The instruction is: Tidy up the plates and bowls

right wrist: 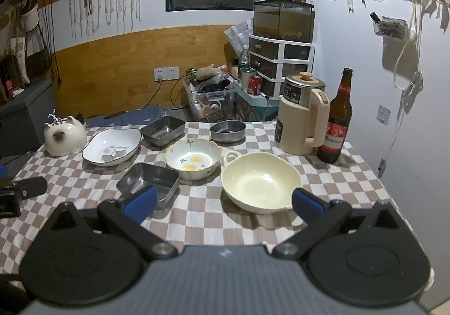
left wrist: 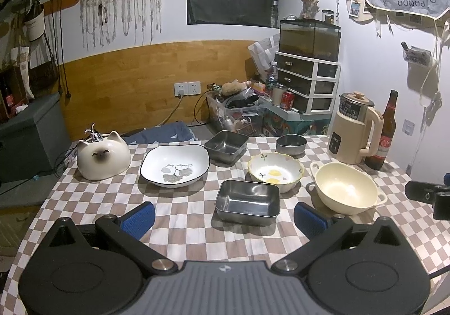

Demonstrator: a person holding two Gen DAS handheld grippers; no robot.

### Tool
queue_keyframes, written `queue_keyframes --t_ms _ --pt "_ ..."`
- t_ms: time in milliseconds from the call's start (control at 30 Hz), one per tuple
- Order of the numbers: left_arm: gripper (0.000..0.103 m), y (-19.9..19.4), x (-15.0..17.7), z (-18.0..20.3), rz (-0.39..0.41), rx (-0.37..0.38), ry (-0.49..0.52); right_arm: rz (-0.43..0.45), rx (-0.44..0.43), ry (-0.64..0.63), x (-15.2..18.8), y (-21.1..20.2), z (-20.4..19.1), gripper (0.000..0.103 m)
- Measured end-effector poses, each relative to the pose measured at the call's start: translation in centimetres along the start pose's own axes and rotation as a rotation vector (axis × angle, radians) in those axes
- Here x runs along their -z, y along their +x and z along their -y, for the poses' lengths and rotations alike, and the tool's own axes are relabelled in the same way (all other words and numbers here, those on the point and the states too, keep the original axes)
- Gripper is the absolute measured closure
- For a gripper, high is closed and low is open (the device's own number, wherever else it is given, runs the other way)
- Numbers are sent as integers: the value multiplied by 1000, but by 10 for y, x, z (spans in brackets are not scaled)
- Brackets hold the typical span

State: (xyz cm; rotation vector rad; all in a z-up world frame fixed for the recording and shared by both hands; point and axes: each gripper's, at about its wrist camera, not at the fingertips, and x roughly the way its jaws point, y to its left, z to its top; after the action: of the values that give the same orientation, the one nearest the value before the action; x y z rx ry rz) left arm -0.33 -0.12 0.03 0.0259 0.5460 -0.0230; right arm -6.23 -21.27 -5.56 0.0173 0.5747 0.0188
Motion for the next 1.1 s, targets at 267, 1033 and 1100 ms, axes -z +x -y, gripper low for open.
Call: queue_keyframes --t_ms 267,1033,1100 --pt "0 0 0 0 0 1 -2 2 2 -2 0 -1 0 0" --pt "0 0 0 0 1 2 -4 0 -2 -1 2 -3 0 0" --pt "0 0 0 -1 1 3 -4 -1 -3 0 2 -3 0 0"
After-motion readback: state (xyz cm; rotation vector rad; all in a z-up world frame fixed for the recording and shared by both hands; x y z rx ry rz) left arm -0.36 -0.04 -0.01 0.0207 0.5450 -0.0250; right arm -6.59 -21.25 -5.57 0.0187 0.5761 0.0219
